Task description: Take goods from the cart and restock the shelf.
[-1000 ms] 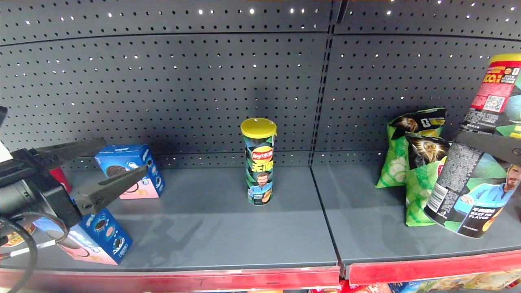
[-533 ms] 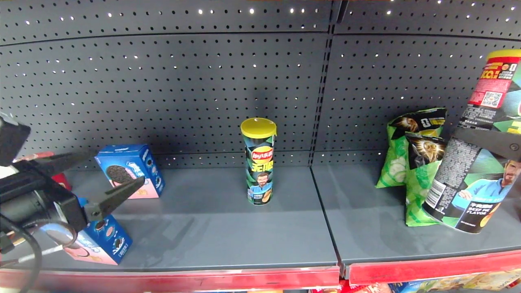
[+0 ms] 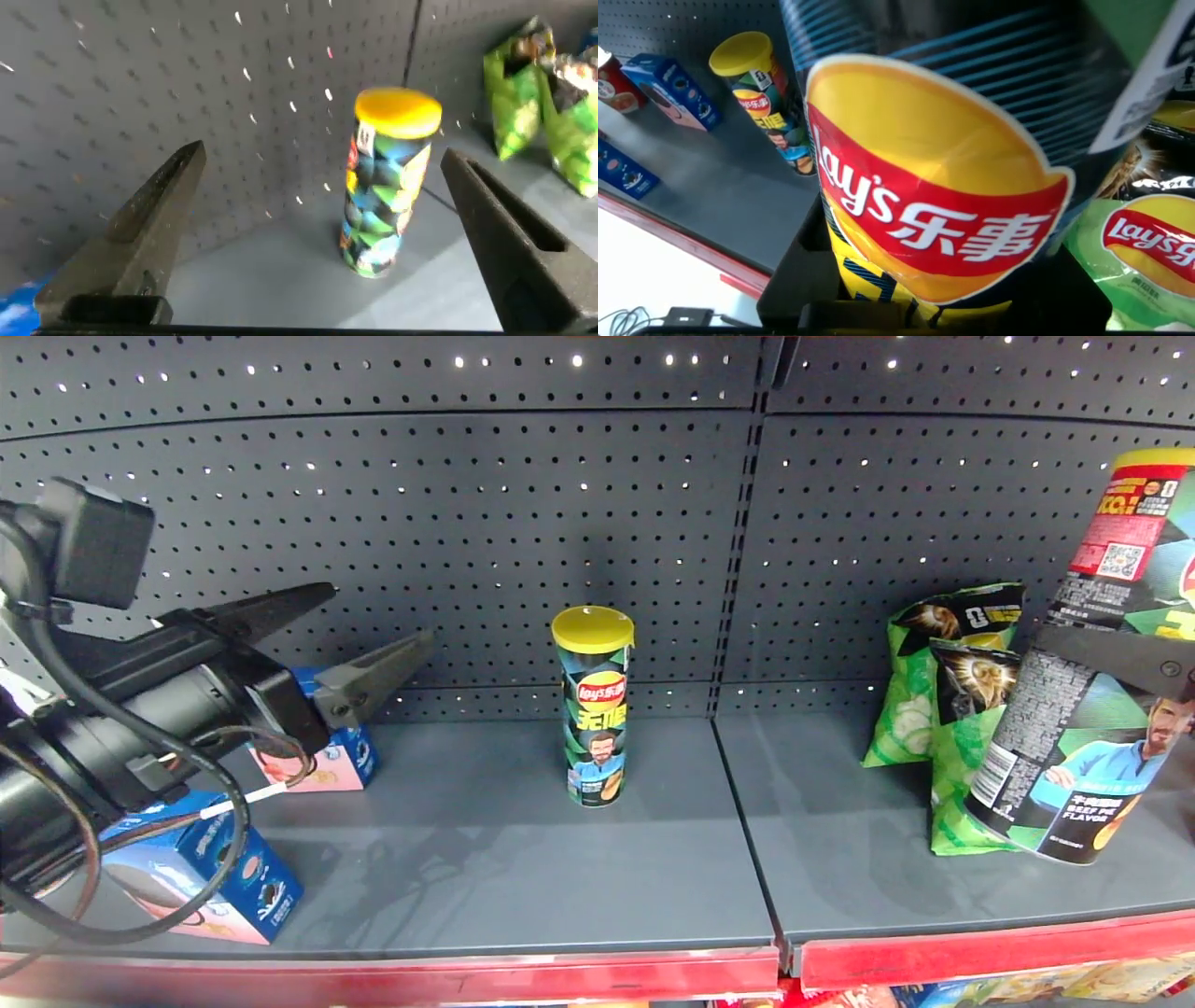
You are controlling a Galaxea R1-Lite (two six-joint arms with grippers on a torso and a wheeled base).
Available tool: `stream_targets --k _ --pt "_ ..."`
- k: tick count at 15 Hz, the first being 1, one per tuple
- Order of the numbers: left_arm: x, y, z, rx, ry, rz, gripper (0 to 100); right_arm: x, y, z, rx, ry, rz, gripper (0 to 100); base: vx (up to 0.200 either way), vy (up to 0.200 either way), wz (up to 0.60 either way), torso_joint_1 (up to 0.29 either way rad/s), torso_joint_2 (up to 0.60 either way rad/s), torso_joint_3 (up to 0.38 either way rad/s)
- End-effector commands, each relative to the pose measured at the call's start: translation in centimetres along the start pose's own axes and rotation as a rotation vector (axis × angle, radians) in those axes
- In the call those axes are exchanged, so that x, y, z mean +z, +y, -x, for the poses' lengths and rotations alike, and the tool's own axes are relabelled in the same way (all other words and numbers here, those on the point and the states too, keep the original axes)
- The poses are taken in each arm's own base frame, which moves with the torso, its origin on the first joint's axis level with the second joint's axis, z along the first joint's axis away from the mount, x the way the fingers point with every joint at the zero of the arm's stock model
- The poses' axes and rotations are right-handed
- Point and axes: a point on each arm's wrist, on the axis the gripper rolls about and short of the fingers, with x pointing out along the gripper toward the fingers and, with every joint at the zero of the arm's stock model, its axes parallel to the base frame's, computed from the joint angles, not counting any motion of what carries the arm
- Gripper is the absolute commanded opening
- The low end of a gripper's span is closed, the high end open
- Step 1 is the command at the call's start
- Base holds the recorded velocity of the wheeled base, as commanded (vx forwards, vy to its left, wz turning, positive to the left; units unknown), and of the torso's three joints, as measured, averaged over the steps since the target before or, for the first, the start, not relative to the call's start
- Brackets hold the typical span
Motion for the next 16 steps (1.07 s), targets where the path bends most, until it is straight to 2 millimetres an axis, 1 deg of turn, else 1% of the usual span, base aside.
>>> stream_targets --k 1,2,3,5,6,8,9,12,14,15,16 --pt "-1.4 0.0 -1.1 -0.013 0.052 0.019 100 0.0 0.0 0.2 -0.002 -0.005 0.000 0 0.000 0.000 0.00 0.000 0.00 0.000" --pt "-1.6 0.1 -1.8 -0.005 0.059 0.039 100 0.0 -0.1 0.2 -0.007 -0.005 0.000 0 0.000 0.000 0.00 0.000 0.00 0.000" --pt "-1.9 0.5 -2.8 0.034 0.068 0.049 100 0.0 -0.1 0.2 -0.007 -0.004 -0.002 0 0.000 0.000 0.00 0.000 0.00 0.000" --pt "-2.4 1.2 -4.2 0.113 0.068 0.044 100 -0.1 -0.1 0.1 -0.007 -0.002 0.000 0 0.000 0.000 0.00 0.000 0.00 0.000" --pt "-3.1 1.4 -4.8 0.127 0.074 0.035 100 -0.1 -0.1 0.1 -0.007 -0.002 -0.002 0 0.000 0.000 0.00 0.000 0.00 0.000" --pt "-3.2 1.5 -5.6 0.166 0.034 0.024 100 -0.1 -0.1 0.2 -0.009 -0.002 -0.002 0 0.000 0.000 0.00 0.000 0.00 0.000" --pt "-3.0 1.4 -5.9 0.177 0.022 0.029 100 -0.2 -0.2 0.2 -0.014 0.001 -0.003 0 0.000 0.000 0.00 0.000 0.00 0.000" --pt "-3.1 0.4 -6.0 0.141 0.049 0.075 100 -0.7 -0.2 0.4 -0.013 0.009 -0.005 0 0.000 0.000 0.00 0.000 0.00 0.000" --pt "-3.4 0.4 -5.9 0.139 0.066 0.078 100 -0.7 -0.2 0.4 -0.013 0.009 -0.005 0 0.000 0.000 0.00 0.000 0.00 0.000" --pt "-3.1 0.2 -5.5 0.111 0.111 0.087 100 -0.6 -0.2 0.4 -0.014 0.006 -0.004 0 0.000 0.000 0.00 0.000 0.00 0.000" --pt "-3.2 0.3 -5.6 0.075 0.114 0.091 100 -0.6 -0.2 0.4 -0.014 0.006 -0.004 0 0.000 0.000 0.00 0.000 0.00 0.000"
